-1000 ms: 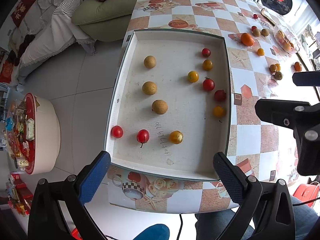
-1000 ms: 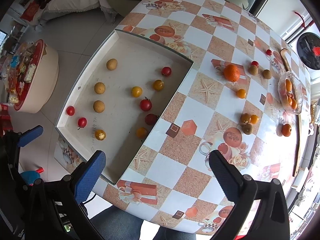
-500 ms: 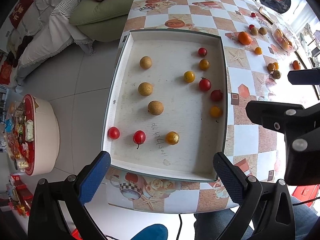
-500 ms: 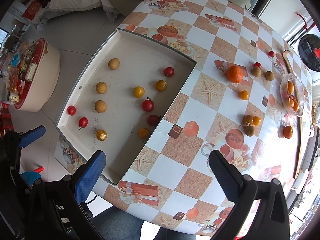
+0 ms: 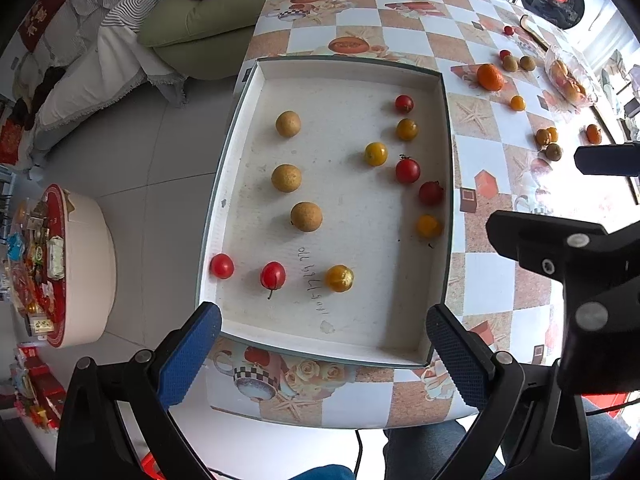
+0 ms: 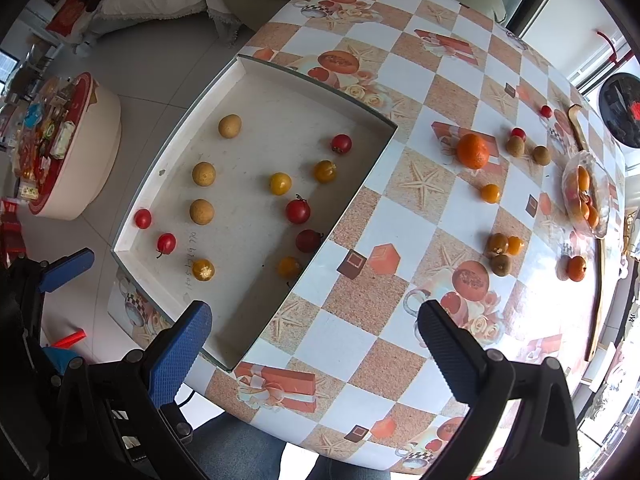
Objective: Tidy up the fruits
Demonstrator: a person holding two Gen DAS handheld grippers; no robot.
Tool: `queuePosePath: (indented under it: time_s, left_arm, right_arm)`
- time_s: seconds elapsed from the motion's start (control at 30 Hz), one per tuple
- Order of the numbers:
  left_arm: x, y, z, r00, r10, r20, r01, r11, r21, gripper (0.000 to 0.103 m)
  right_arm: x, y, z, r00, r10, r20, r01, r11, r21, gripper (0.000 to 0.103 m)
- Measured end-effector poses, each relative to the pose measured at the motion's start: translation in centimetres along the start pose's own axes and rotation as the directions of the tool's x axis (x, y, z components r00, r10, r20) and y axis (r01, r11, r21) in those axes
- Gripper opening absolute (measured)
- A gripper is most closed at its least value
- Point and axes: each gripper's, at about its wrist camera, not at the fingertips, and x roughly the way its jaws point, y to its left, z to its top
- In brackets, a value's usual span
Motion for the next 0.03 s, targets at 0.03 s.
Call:
queuePosePath:
  time_s: [0.03]
  left_arm:
    - [-0.04, 0.01, -0.02, 1.000, -0.008, 0.000, 0.008, 1.000, -0.003, 0.103]
  right_arm:
    - [0.03, -0.02, 0.01, 1.000, 0.001, -0.001, -0.001, 1.000, 0.001, 0.103]
